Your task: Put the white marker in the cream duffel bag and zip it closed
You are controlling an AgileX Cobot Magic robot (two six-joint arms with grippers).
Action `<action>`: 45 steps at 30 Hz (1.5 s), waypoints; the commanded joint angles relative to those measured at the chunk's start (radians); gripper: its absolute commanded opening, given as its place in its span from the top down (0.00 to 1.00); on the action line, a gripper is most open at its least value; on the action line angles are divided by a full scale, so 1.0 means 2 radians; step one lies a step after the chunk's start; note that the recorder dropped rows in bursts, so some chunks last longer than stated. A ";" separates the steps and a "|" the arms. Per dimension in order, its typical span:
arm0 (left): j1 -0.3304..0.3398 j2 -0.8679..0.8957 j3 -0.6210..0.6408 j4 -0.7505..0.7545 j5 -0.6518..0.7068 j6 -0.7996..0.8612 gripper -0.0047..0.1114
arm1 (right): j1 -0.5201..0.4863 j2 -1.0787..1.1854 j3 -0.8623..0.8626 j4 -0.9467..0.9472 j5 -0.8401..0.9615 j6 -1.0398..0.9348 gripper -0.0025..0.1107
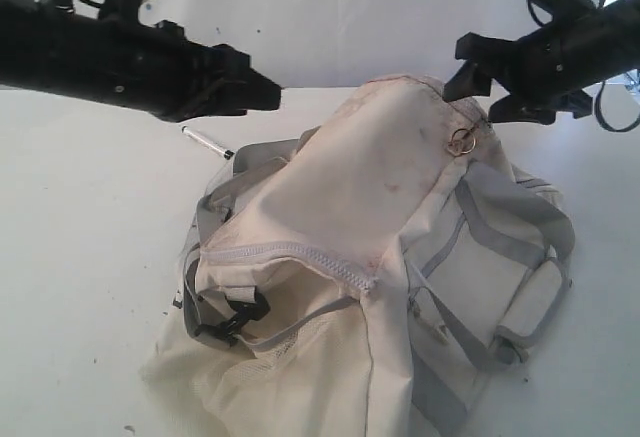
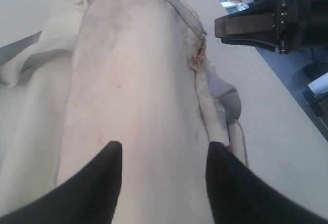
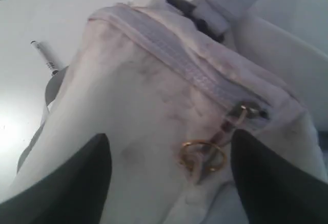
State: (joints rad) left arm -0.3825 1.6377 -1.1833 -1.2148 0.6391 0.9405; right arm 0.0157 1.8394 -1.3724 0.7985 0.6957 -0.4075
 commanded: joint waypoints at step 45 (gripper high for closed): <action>-0.134 0.243 -0.316 0.159 -0.022 -0.192 0.44 | -0.113 0.138 -0.002 0.212 0.115 -0.484 0.68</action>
State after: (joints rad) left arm -0.6467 2.1293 -1.8097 -0.9015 0.6127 0.5525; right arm -0.2036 2.1121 -1.3730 1.1902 0.9027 -1.3610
